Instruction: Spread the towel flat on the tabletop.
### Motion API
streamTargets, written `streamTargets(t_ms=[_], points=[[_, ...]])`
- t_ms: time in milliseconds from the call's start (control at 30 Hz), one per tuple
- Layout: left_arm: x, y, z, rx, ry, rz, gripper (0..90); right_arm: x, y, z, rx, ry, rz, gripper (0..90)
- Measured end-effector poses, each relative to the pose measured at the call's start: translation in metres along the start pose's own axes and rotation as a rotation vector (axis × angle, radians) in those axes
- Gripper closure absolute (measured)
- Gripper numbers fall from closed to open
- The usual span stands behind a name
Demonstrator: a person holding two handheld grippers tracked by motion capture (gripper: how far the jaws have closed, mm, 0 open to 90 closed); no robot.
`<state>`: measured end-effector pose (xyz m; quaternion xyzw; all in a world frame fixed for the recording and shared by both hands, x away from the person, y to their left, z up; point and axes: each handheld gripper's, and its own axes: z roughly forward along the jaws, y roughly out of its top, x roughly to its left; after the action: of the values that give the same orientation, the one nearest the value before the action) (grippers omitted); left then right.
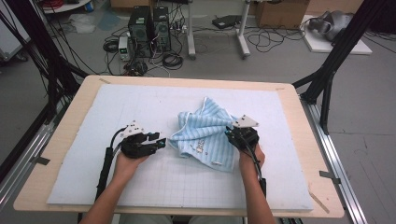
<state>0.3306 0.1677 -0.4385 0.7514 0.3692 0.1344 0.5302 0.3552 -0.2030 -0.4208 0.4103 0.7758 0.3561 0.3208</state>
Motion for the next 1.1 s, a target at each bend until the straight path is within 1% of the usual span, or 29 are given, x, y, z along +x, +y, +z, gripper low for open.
streamTargets(t_ms=[33,67,100,167,267,300,367,433,467,500,533,567,600,633,667,700,767,833,900,967,1033,1100], points=[[-0.001,-0.001,0.000,-0.004,-0.009,0.006,57.5,-0.001,-0.001,-0.002,-0.009,0.002,-0.002,66.4],[-0.002,-0.003,0.001,0.005,-0.020,0.011,59.5,-0.001,-0.002,-0.004,-0.015,0.005,0.005,65.7],[-0.003,-0.004,0.003,0.018,-0.037,0.016,62.9,-0.002,-0.003,-0.006,-0.017,0.006,0.003,65.3],[-0.007,-0.006,0.008,0.040,-0.063,0.048,72.8,-0.003,-0.005,-0.009,-0.021,0.006,0.008,63.8],[-0.016,-0.006,0.017,0.062,-0.091,0.085,77.1,-0.005,-0.008,-0.012,-0.029,0.007,0.019,63.2],[-0.019,-0.006,0.021,0.072,-0.096,0.099,77.0,-0.005,-0.008,-0.013,-0.029,0.009,0.022,63.2],[-0.023,-0.003,0.028,0.104,-0.081,0.124,73.4,-0.006,-0.009,-0.013,-0.030,0.009,0.028,63.1],[-0.025,0.000,0.036,0.131,-0.071,0.127,65.3,-0.006,-0.010,-0.013,-0.033,0.012,0.025,63.1],[-0.026,0.002,0.040,0.144,-0.058,0.137,63.5,-0.006,-0.010,-0.014,-0.033,0.014,0.028,63.1],[-0.027,0.004,0.044,0.155,-0.049,0.137,61.3,-0.006,-0.010,-0.014,-0.033,0.011,0.029,63.2],[-0.028,0.005,0.047,0.172,-0.046,0.141,58.6,-0.006,-0.010,-0.014,-0.036,0.013,0.031,63.2],[-0.029,0.005,0.052,0.196,-0.034,0.149,56.5,-0.006,-0.011,-0.014,-0.036,0.014,0.031,63.2],[-0.031,0.005,0.055,0.211,-0.027,0.159,56.5,-0.007,-0.011,-0.014,-0.037,0.015,0.030,63.2],[-0.033,0.006,0.059,0.244,-0.018,0.178,57.1,-0.007,-0.011,-0.014,-0.037,0.016,0.032,63.2],[-0.035,0.006,0.060,0.246,-0.004,0.197,57.6,-0.008,-0.012,-0.015,-0.036,0.018,0.034,63.2],[-0.035,0.007,0.061,0.248,-0.005,0.202,59.7,-0.009,-0.012,-0.015,-0.035,0.017,0.035,63.2],[-0.035,0.006,0.061,0.244,-0.010,0.200,67.3,-0.010,-0.013,-0.015,-0.034,0.020,0.039,63.2],[-0.035,0.006,0.060,0.245,-0.021,0.197,82.1,-0.010,-0.014,-0.016,-0.036,0.020,0.042,63.2],[-0.034,0.007,0.059,0.251,-0.029,0.194,85.3,-0.011,-0.014,-0.016,-0.033,0.020,0.039,63.2],[-0.031,0.007,0.055,0.255,-0.043,0.182,85.8,-0.010,-0.015,-0.017,-0.032,0.024,0.043,63.2],[-0.028,0.006,0.049,0.258,-0.049,0.178,85.8,-0.010,-0.015,-0.018,-0.031,0.029,0.037,63.2],[-0.022,0.006,0.039,0.261,-0.061,0.181,85.8,-0.008,-0.014,-0.018,-0.030,0.031,0.031,63.2]])
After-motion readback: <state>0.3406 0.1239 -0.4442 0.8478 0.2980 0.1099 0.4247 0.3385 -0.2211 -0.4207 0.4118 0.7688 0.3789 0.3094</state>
